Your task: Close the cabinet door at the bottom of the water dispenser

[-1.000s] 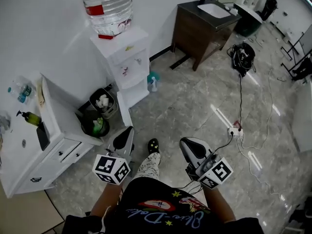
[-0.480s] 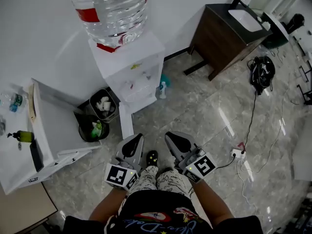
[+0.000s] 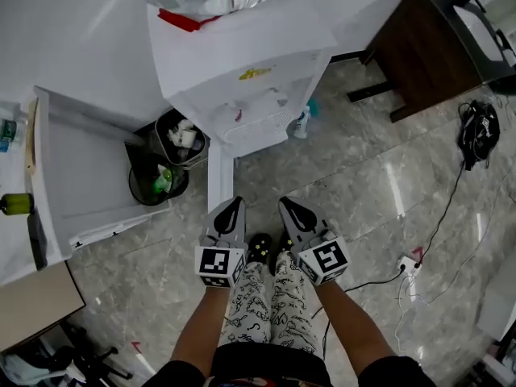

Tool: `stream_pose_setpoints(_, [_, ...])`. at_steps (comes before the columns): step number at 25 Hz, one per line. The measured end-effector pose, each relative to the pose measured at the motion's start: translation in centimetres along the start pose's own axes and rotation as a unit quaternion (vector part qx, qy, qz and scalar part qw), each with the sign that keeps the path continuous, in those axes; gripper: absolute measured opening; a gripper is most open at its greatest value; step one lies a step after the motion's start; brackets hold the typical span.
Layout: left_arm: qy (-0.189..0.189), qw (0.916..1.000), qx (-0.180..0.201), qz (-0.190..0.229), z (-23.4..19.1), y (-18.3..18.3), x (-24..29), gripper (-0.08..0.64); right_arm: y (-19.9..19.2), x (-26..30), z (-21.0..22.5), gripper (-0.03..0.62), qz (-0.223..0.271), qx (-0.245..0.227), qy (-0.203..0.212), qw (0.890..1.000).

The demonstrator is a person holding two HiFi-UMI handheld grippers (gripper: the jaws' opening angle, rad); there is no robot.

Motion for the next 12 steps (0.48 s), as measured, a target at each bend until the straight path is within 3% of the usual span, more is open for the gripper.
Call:
stream_pose_setpoints(3, [0.037,0.9963,0.033,-0.070,-3.5,-4.8,2.0,-0.003,-4.2,2.0,1.2,0.017,-0.051,-0.003,-0.003,0.999])
stream_pose_setpoints(6, [0.069,0.9815,0.105,-0.145,-8.8,-9.3,3.4,-0.003,-6.3,2.9,2.0,0.017,-0.079,-0.013,0.006,0.997])
stream_pose_setpoints(12, [0.126,0.9622,0.104,-0.218,-15.8,-16.2,3.0,-0.003,-7.7,3.9,2.6,0.017,-0.068,0.013,0.011,0.998])
Point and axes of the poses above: the fingertips, and each gripper's own axes: x forward along the fingers, z to its right, y out of its top, the point moved 4 cm from there along -x, backward along the fingers, and after that the axes turned 6 degrees about -z, right-handed, at the moved point
